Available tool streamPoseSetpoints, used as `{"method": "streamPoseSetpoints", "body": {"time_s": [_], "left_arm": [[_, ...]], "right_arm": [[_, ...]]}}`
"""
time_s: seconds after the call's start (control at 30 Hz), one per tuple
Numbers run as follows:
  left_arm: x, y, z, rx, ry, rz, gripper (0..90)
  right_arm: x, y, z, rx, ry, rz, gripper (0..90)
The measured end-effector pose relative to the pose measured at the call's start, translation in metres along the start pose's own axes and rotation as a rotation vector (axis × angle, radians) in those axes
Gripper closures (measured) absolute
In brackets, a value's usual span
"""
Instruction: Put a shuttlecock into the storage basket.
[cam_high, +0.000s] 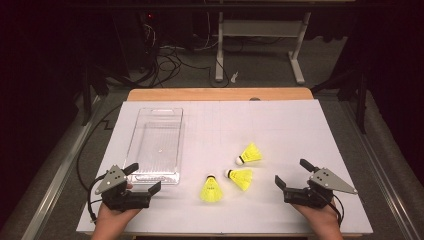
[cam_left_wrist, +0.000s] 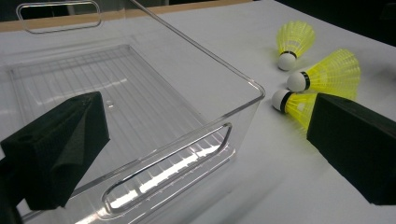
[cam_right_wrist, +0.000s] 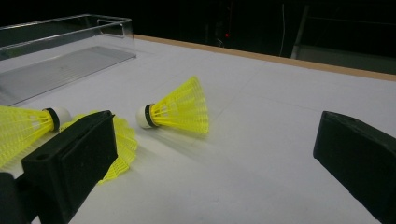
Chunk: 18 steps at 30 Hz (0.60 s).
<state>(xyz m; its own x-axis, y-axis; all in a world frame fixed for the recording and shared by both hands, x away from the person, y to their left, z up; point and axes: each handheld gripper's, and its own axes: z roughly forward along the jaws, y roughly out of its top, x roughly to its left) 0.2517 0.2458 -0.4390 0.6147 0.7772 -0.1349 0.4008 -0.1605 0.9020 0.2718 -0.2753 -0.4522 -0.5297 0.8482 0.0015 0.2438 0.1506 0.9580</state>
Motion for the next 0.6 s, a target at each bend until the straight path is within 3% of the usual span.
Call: {"method": "streamPoseSetpoints", "body": {"time_s": [0.6], "left_arm": [[0.03, -0.005, -0.026, -0.041, 0.077, -0.083, 0.2]], "right_arm": [[-0.003, -0.001, -0.002, -0.001, -0.003, 0.006, 0.2]]}}
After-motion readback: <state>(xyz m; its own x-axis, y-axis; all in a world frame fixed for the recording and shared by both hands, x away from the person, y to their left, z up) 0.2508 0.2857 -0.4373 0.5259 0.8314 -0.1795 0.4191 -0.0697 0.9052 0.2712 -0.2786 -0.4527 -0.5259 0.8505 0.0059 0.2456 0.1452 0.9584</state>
